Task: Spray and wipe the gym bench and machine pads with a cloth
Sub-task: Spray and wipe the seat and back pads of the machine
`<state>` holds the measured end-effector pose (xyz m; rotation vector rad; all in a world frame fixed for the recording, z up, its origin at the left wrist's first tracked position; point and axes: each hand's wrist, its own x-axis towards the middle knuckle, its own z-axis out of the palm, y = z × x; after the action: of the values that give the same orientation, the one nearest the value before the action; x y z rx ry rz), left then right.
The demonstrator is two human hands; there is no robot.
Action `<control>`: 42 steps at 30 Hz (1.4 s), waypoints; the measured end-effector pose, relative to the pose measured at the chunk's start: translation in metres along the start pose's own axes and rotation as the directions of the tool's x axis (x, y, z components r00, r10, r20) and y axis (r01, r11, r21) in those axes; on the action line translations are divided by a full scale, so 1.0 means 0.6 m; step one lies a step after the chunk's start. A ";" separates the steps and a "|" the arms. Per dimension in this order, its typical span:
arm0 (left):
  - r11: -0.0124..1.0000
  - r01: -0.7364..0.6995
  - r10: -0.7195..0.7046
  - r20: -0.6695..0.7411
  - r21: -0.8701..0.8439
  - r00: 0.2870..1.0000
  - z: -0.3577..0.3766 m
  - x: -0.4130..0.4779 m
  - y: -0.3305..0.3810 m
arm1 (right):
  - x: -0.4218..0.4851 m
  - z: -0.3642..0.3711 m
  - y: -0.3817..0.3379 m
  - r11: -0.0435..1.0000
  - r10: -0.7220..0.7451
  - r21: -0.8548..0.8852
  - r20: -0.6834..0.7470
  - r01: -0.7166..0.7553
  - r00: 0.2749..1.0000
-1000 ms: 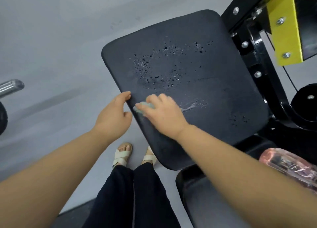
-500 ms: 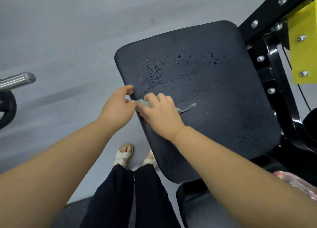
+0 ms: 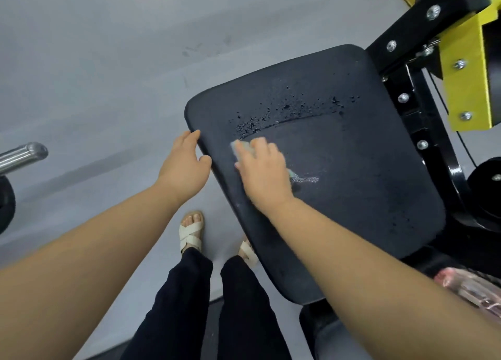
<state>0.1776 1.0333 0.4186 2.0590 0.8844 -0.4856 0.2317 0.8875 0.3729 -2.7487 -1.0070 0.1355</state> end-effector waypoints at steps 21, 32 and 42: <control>0.990 0.017 0.011 0.196 -0.143 0.981 -0.062 0.060 -0.019 | 0.117 0.001 -0.013 0.966 -0.258 -0.001 0.097 0.259 0.961; 0.959 0.075 -0.065 0.043 -0.273 0.997 -0.038 0.068 0.015 | 0.169 0.035 -0.064 0.987 0.161 -0.021 0.013 -0.161 0.987; 0.794 0.238 -0.242 0.069 -0.560 0.968 -0.037 0.065 0.032 | 0.264 -0.015 0.154 0.915 0.380 -0.138 -0.018 -0.379 0.925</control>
<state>0.2186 1.0597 0.4185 1.4095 1.1450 -0.2974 0.4120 0.9196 0.3584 -3.0439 -0.4857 0.1419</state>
